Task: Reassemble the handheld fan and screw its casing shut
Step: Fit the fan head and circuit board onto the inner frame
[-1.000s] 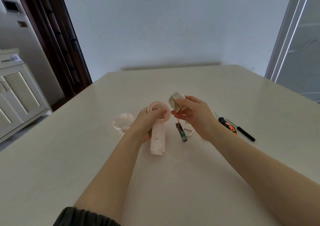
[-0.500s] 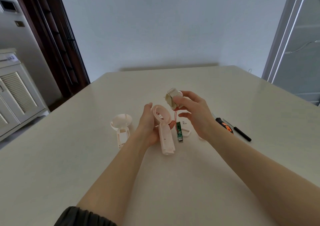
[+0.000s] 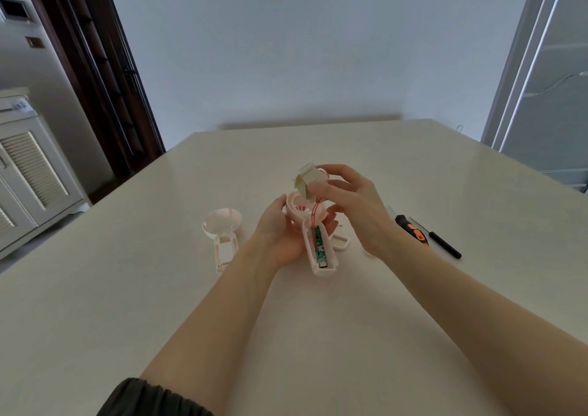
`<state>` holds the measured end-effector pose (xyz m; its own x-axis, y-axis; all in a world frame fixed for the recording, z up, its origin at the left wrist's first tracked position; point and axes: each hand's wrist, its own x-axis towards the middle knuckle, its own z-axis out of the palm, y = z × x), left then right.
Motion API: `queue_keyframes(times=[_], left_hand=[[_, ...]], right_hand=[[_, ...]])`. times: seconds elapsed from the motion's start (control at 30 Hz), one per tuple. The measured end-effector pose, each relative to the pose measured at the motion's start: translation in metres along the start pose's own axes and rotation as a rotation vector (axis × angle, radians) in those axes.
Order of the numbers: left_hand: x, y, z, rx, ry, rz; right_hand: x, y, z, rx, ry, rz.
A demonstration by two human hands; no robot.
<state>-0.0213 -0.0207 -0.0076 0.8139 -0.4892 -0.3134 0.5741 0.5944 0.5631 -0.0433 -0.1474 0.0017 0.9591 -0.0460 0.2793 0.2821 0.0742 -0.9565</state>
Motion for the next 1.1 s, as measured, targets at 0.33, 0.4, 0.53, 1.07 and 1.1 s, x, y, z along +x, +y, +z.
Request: queue_keyframes(times=[0.33,0.4,0.53,1.07,1.1], left_hand=[[0.002,-0.002,-0.001,0.123,-0.001,0.082],[0.002,-0.002,-0.001,0.140,-0.001,0.091],[0.002,-0.002,-0.001,0.154,-0.016,0.097],[0.005,-0.004,-0.005,0.328,-0.091,0.104],[0.005,-0.004,-0.005,0.317,-0.089,0.106]], right_hand=[[0.003,0.013,-0.005,-0.325,0.032,-0.089],[0.004,0.015,-0.006,-0.359,0.036,-0.114],[0.004,0.017,-0.005,-0.418,0.030,-0.139],[-0.001,0.015,-0.005,-0.519,-0.104,-0.024],[-0.001,0.015,-0.005,-0.478,-0.135,0.011]])
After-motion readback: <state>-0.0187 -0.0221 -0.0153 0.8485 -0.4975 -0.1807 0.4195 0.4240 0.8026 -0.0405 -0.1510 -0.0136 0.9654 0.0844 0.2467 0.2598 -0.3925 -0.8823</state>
